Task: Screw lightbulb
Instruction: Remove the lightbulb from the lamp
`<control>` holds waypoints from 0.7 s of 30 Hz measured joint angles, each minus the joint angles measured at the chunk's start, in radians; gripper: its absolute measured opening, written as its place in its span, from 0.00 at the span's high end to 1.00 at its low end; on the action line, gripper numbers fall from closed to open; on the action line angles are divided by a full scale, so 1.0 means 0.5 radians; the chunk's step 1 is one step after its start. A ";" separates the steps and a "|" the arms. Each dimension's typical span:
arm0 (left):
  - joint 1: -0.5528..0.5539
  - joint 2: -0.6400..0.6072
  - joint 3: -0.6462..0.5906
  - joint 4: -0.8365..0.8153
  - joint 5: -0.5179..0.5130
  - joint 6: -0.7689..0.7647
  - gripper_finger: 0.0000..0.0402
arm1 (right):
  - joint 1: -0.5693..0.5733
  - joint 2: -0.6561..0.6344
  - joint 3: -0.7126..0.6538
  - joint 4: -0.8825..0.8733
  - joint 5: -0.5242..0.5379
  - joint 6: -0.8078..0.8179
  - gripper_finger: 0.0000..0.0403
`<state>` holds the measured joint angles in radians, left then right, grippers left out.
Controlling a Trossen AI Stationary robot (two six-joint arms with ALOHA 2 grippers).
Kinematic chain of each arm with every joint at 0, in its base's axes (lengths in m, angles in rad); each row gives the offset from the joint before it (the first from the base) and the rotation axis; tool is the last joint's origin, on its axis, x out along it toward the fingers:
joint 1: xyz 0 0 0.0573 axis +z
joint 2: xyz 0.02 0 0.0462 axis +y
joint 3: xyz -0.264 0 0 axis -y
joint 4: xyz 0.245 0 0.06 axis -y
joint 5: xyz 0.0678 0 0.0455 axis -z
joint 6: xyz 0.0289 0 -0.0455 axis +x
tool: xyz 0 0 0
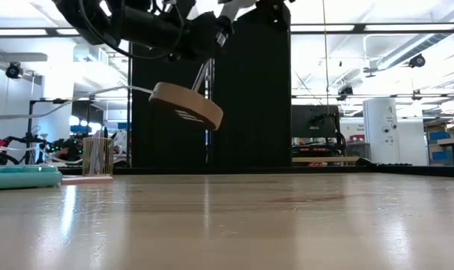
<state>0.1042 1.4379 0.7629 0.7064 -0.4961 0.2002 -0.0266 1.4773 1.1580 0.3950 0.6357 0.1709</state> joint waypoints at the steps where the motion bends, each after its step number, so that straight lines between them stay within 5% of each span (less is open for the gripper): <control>1: 0.011 0.013 0.010 0.001 0.004 0.000 0.85 | -0.004 0.011 0.001 0.017 0.017 0.018 0.25; 16: 0.037 0.089 0.056 0.016 0.023 0.020 0.85 | -0.065 0.033 0.000 0.013 -0.021 0.086 0.62; 21: 0.062 0.069 0.056 -0.015 0.224 -0.018 0.85 | -0.068 0.016 0.000 0.009 -0.186 0.009 0.67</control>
<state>0.1351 1.4725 0.7910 0.6989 -0.3841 0.1914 -0.0605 1.4854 1.1580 0.3995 0.5426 0.1754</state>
